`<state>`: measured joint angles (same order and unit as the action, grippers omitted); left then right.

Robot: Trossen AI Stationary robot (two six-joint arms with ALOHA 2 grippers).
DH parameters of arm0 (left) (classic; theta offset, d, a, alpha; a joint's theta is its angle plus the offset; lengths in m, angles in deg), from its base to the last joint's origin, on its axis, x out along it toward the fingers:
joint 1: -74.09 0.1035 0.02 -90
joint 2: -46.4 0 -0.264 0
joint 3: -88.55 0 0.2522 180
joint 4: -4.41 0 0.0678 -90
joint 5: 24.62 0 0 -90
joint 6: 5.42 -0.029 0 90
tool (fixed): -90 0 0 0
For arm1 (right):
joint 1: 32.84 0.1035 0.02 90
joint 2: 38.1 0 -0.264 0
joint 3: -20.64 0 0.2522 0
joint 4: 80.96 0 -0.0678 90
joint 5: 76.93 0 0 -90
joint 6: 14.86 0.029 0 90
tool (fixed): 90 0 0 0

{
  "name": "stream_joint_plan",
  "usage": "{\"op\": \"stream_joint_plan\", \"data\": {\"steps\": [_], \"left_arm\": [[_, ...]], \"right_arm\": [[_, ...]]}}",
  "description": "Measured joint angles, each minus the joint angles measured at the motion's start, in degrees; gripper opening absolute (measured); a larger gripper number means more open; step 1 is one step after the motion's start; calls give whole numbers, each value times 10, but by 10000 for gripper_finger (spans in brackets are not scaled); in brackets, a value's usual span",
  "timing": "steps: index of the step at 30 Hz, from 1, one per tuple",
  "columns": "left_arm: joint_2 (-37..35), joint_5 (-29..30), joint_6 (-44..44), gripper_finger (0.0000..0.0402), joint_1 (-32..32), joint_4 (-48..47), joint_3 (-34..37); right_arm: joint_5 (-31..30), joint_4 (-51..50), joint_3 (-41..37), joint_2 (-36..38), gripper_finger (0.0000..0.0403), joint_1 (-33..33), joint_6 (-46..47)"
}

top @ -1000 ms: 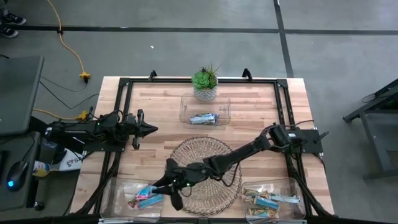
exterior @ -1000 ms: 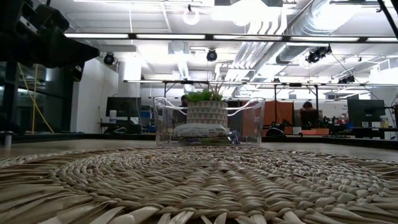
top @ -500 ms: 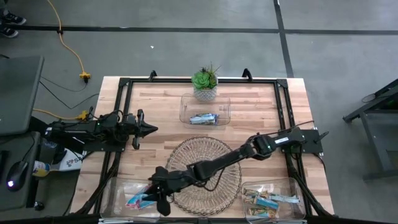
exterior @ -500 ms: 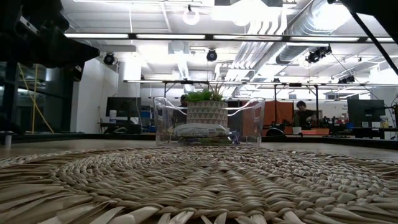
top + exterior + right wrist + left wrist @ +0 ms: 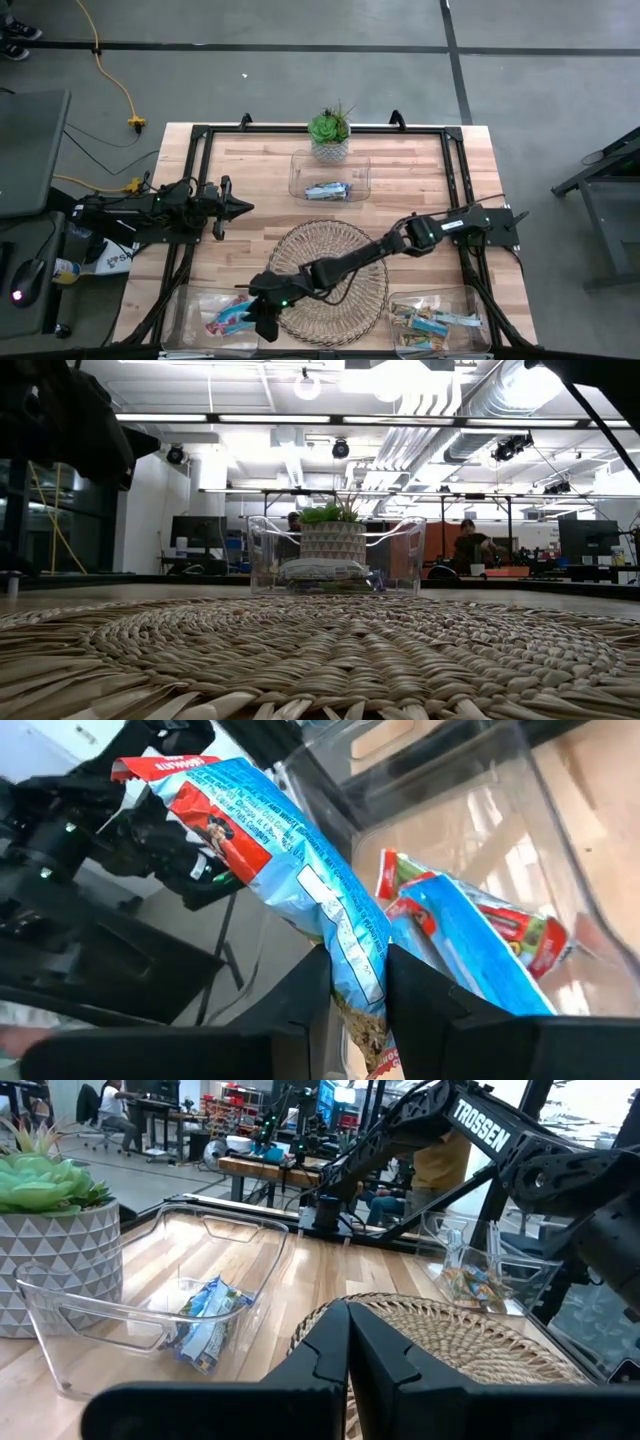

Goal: Pick and place Granola Bars by type
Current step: Put the red granola bar into the bottom left transparent bin, then return to Home Position

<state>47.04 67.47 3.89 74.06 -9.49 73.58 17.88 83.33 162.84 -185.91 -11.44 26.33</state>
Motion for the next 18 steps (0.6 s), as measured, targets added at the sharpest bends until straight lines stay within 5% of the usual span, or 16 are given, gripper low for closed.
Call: {"op": "stream_joint_plan", "data": {"steps": [8, 18], "left_arm": [[0, 0, 0, 1, 0, 0, 0], [0, 0, 0, 1, 0, 0, 0]], "right_arm": [[-1, -2, 0, 0, 83, -1, -20], [1, 16, 0, 0, 166, -3, -40]]}}
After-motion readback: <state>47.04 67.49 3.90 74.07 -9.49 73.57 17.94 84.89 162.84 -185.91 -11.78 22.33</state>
